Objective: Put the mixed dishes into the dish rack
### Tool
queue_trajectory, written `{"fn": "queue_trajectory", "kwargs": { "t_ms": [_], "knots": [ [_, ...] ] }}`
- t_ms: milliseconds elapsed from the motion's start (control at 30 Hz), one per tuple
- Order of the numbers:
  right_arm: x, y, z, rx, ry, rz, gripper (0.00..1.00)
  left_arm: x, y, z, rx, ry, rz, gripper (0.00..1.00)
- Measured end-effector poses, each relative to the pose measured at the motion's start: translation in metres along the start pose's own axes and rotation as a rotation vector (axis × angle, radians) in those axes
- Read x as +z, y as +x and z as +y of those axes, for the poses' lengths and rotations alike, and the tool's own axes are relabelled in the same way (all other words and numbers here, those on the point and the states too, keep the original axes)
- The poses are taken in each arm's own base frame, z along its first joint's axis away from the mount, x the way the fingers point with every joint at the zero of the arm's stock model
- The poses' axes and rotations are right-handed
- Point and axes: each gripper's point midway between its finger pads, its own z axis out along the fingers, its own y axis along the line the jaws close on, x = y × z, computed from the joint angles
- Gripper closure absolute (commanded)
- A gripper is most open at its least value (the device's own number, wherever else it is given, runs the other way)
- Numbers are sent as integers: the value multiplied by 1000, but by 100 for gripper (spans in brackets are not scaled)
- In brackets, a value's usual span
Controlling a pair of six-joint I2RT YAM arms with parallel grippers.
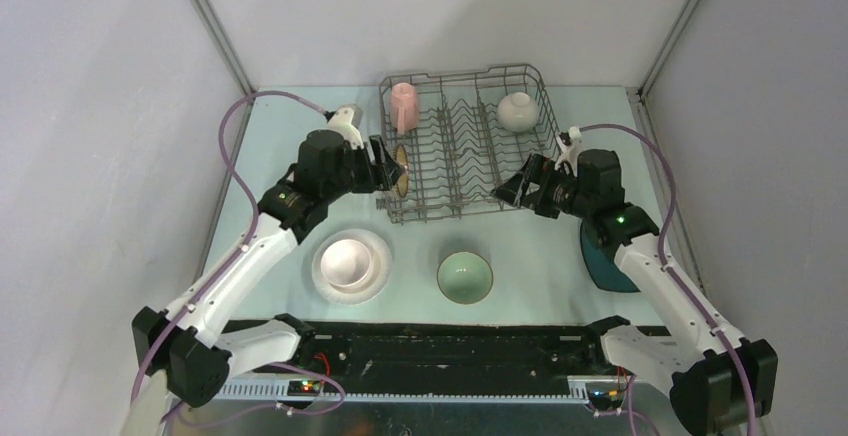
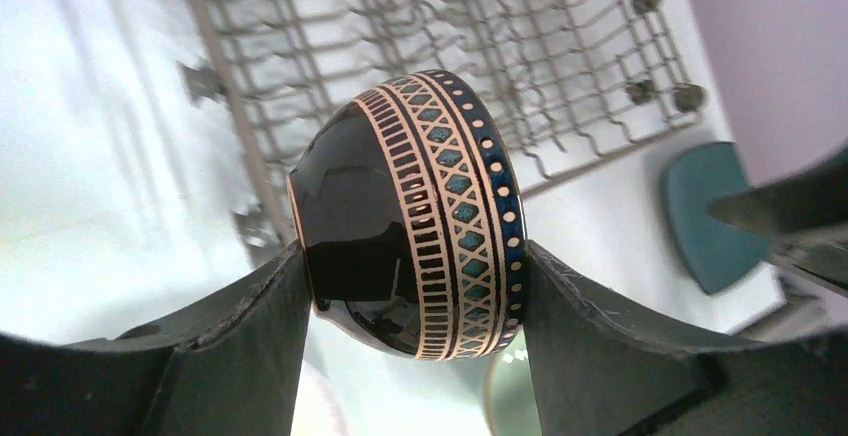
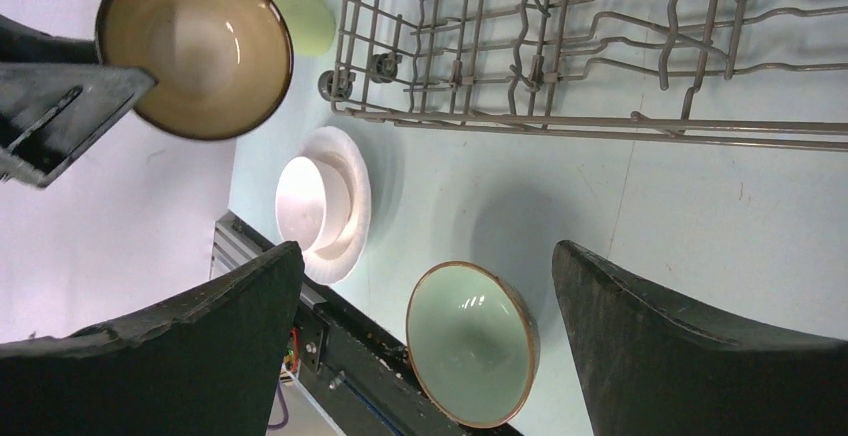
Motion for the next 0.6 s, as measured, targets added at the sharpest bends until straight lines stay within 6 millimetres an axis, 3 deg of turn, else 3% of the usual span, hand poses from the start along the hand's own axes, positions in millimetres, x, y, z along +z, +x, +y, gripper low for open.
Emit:
{"fn": "queue_trajectory", "kwargs": {
  "t_ms": [133, 333, 600],
  "knots": [
    [-6, -1, 3, -14, -7, -13, 3, 5, -9, 16, 125, -70, -29, 100],
    [-10, -1, 3, -18, -5, -17, 3, 13, -9, 30, 458, -81, 3, 100],
    [-17, -2, 3, -29, 0, -29, 3, 29, -30, 29, 946, -19, 5, 100]
  ]
}}
